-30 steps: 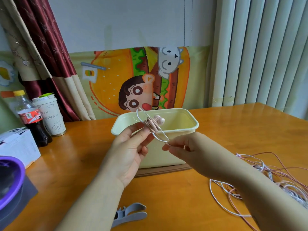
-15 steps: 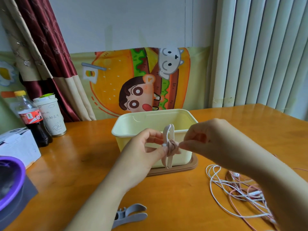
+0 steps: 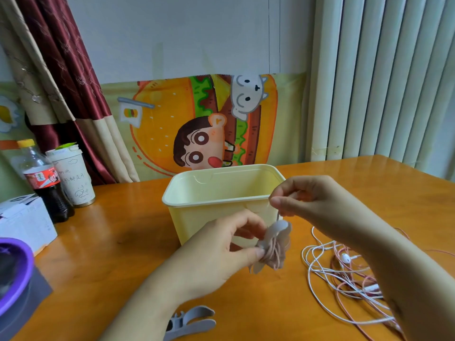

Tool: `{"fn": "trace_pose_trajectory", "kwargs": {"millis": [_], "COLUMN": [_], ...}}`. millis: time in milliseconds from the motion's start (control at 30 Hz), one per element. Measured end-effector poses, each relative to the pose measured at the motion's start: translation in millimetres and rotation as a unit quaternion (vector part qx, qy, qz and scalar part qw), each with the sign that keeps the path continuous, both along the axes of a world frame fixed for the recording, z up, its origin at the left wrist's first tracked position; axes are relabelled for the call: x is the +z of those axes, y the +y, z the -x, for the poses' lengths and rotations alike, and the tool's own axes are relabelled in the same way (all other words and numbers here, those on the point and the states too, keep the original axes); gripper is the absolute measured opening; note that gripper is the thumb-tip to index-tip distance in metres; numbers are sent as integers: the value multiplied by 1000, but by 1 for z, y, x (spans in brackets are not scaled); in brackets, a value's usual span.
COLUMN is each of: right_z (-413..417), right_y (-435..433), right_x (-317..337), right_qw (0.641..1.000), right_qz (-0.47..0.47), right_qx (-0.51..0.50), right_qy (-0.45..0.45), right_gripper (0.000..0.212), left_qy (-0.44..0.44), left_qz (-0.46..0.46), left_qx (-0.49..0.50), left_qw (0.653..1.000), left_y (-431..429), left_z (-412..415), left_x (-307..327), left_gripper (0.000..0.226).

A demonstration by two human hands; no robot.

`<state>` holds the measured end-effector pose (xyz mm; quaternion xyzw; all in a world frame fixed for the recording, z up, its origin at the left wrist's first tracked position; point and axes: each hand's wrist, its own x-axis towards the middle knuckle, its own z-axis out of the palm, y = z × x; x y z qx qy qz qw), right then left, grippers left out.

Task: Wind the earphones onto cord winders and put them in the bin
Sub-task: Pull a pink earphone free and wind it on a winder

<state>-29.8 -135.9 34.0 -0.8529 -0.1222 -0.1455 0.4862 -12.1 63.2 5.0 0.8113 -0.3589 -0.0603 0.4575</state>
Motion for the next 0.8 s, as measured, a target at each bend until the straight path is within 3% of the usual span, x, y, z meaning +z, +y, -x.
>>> {"fn": "trace_pose_trajectory", "kwargs": {"millis": [167, 300, 433, 533, 667, 800], "right_z": [-4, -6, -4, -3, -1, 2], "right_y": [12, 24, 30, 31, 30, 33], "right_x": [-9, -14, -14, -13, -9, -7], "right_qw": [998, 999, 993, 984, 975, 975], "right_qz": [-22, 7, -65, -104, -164, -177], "right_qx": [11, -42, -88, -113, -116, -98], "right_qy": [57, -6, -55, -86, -97, -89], "right_gripper": [7, 11, 7, 6, 5, 7], "left_qy": [-5, 9, -57, -46, 75, 267], "left_qz": [-4, 11, 51, 128, 264, 442], "left_qx": [-41, -36, 44, 96, 105, 65], "left_qw": [999, 999, 996, 986, 956, 854], "left_y": [-4, -4, -4, -7, -13, -18], "left_z": [6, 5, 2, 0, -5, -5], "left_x": [0, -1, -1, -5, -9, -3], "left_gripper": [34, 35, 38, 44, 62, 64]}}
